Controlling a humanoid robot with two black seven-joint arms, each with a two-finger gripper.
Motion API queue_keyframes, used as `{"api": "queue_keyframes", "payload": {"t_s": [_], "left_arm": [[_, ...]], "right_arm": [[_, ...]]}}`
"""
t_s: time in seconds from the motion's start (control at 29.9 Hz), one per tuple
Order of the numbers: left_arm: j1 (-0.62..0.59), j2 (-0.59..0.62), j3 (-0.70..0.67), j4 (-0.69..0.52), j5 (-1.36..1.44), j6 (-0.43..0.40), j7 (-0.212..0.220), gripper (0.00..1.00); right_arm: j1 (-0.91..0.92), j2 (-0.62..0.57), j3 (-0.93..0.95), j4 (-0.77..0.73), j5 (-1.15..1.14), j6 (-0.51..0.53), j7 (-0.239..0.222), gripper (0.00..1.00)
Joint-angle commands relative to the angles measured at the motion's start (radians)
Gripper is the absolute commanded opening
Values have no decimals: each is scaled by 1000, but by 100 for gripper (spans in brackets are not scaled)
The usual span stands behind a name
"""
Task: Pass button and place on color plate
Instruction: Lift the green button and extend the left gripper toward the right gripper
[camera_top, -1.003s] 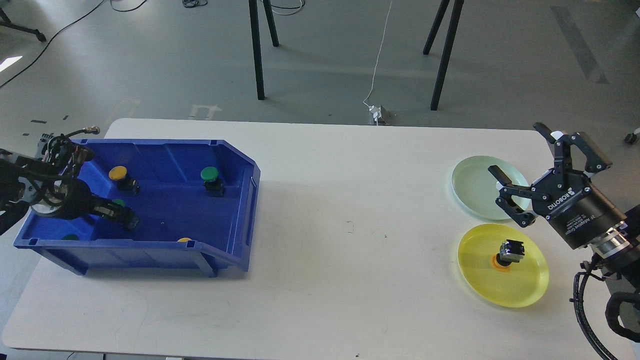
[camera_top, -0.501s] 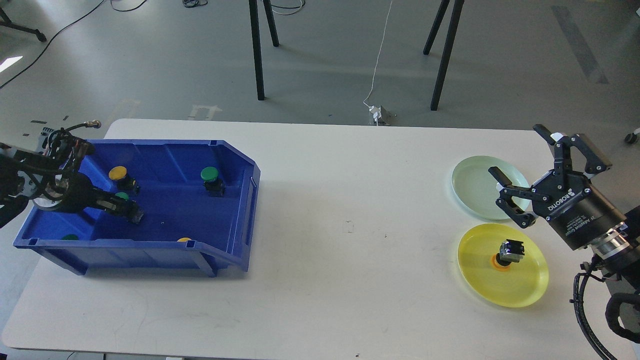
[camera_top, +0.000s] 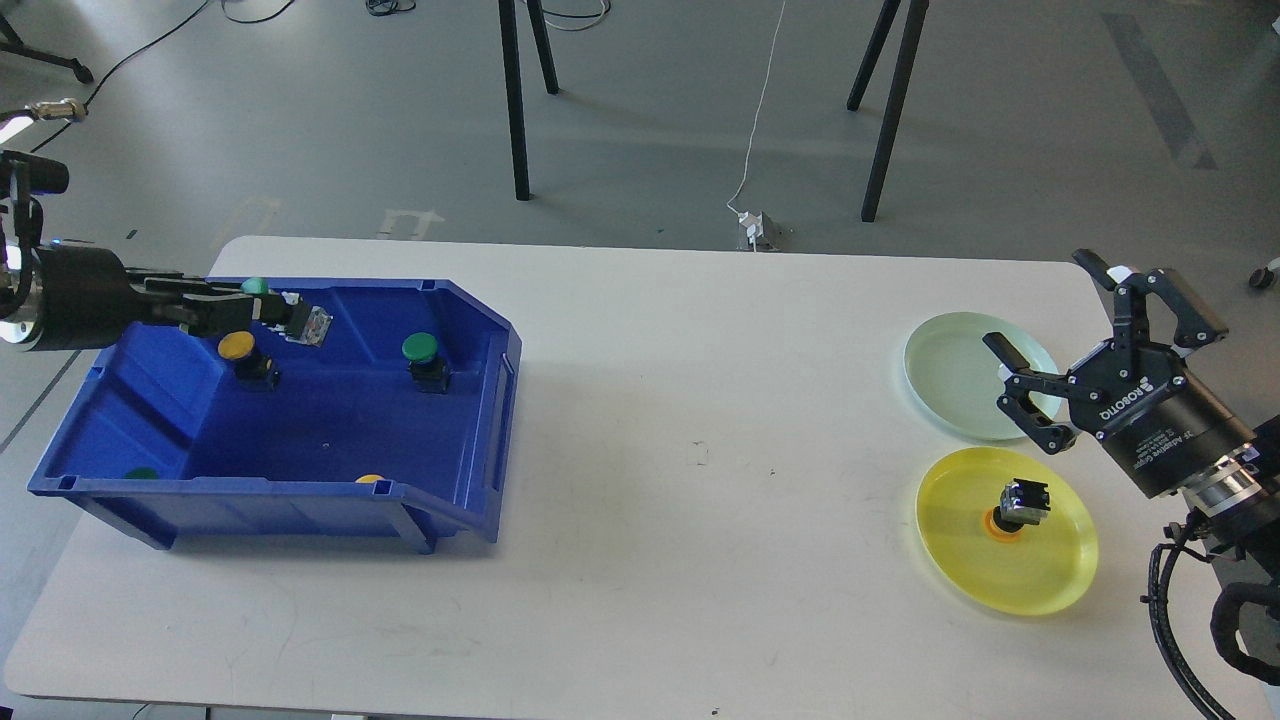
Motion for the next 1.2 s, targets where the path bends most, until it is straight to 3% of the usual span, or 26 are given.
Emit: {"api": "queue_keyframes", "payload": {"t_s": [0.0, 0.1, 0.23, 0.57, 1.0, 1.17], "left_arm": [[1, 36, -62, -122, -251, 0, 0, 14], [3, -11, -74, -156, -425, 0, 0, 14], [6, -165, -76, -135, -586, 0, 0, 14], [121, -498, -66, 111, -701, 0, 0, 15], [161, -539, -73, 111, -747, 0, 0, 15], [162, -541, -73, 112, -747, 0, 0, 15]], "right_arm": [[2, 2, 6, 0, 0, -2, 0, 98], [12, 2, 9, 0, -1, -3, 0, 98], [33, 0, 11, 0, -14, -14, 0, 98], [162, 3, -37, -1, -50, -127, 0, 98], [294, 155, -265, -1, -186, -209, 0, 98], [401, 265, -345, -26, -172, -230, 0, 98]]}}
